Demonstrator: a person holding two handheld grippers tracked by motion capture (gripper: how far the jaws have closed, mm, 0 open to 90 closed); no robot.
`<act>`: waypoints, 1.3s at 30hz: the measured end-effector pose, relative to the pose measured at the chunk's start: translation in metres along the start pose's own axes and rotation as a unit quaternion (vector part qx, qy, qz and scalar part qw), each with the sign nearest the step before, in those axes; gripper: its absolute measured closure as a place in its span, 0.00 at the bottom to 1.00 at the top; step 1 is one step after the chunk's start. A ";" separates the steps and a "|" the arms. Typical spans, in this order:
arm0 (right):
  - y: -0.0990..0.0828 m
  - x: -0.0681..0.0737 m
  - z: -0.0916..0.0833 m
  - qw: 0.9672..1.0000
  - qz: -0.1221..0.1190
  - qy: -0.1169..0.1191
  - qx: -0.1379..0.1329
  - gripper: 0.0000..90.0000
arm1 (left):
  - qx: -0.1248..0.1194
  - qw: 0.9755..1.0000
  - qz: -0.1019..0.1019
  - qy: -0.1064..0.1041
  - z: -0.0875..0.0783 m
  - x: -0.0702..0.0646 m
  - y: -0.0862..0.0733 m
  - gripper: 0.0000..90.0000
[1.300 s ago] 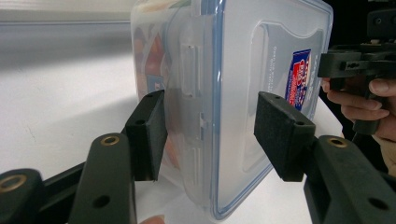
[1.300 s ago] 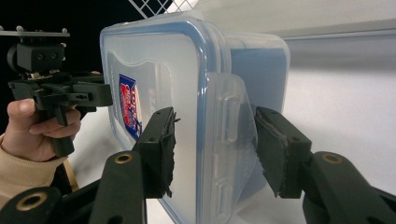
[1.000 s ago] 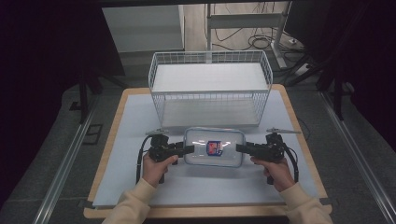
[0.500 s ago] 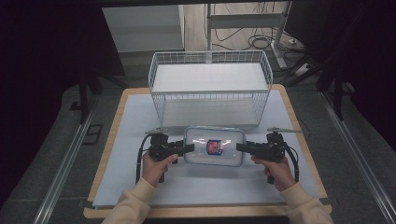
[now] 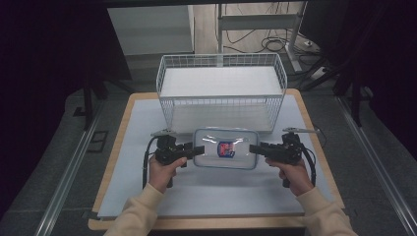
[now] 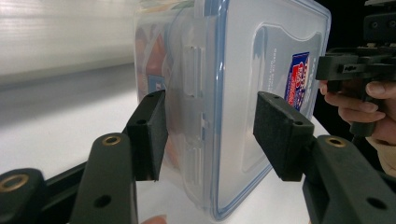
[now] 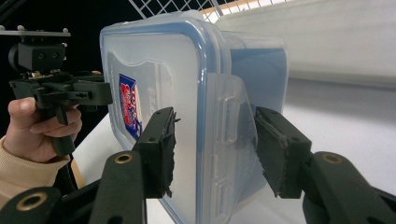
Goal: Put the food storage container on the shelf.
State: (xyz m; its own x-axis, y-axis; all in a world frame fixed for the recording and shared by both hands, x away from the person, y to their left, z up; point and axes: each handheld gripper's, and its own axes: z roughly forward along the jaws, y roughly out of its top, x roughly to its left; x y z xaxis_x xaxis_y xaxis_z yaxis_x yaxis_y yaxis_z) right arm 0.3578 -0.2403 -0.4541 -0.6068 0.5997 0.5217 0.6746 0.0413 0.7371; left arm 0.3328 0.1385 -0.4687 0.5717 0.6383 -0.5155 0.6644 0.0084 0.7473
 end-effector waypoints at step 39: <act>0.103 0.056 -0.031 0.996 -0.077 -0.008 -0.033 0.55 | -0.054 0.997 0.049 0.004 -0.043 -0.037 0.094 0.50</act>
State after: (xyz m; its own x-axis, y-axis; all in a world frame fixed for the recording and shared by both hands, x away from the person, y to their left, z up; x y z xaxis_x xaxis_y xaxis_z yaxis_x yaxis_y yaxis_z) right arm 0.3798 -0.2274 -0.3354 -0.6940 0.6027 0.3939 0.5441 0.0807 0.8351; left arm 0.3533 0.1484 -0.3612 0.6277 0.6458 -0.4346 0.5495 0.0279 0.8351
